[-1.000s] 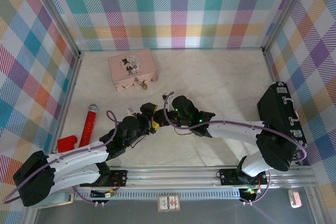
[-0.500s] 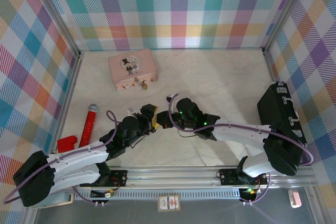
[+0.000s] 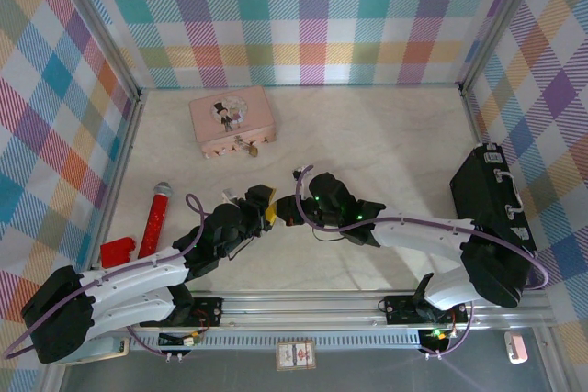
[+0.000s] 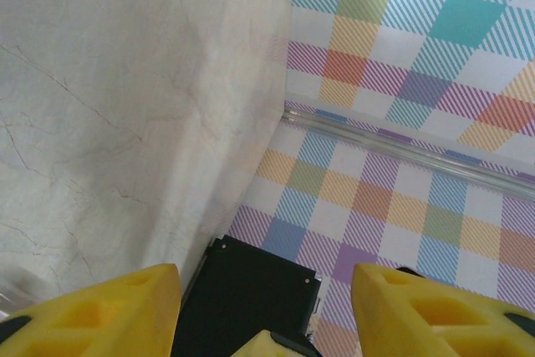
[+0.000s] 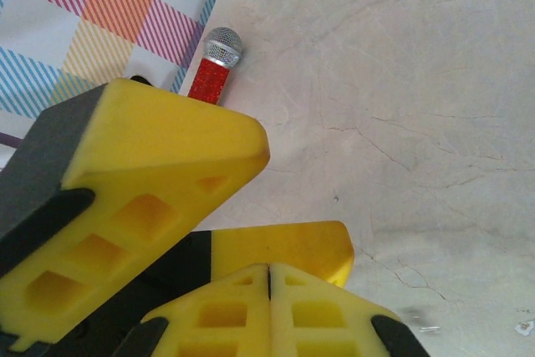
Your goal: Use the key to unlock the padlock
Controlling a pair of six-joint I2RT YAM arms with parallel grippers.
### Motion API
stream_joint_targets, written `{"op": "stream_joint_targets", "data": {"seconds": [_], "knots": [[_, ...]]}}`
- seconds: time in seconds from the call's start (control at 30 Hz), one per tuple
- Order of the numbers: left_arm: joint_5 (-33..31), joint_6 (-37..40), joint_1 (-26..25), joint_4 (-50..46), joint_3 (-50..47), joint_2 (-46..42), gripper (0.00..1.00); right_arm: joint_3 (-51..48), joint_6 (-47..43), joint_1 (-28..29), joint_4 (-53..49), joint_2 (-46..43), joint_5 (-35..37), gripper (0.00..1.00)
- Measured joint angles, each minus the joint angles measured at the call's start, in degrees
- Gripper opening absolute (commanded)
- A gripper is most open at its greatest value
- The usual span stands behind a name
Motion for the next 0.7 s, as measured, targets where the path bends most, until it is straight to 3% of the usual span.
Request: {"op": "stream_joint_targets", "data": {"seconds": [0.1,0.17,0.27,0.43,0.7], "knots": [[-0.1,0.4,0.0,0.0,0.0,0.0,0.39,0.0,0.0,0.0,-1.0,-0.8,0.4,0.00],[-0.2,0.5,0.0,-0.1,-0.2,0.0,0.37,0.0,-0.1,0.0,-1.9,-1.6,0.8,0.02],[0.6,2.3,1.0,-3.6,0.0,-0.8,0.43,0.0,-0.5,0.1,-5.3,-3.6,2.4,0.12],[2.0,12.1,6.6,-23.6,5.2,-5.8,0.52,0.0,-1.8,0.2,-16.2,-8.5,8.3,0.27],[1.8,25.4,10.4,-45.0,9.1,-12.7,0.65,-0.9,-0.3,0.2,-29.2,-4.1,10.6,0.38]]}}
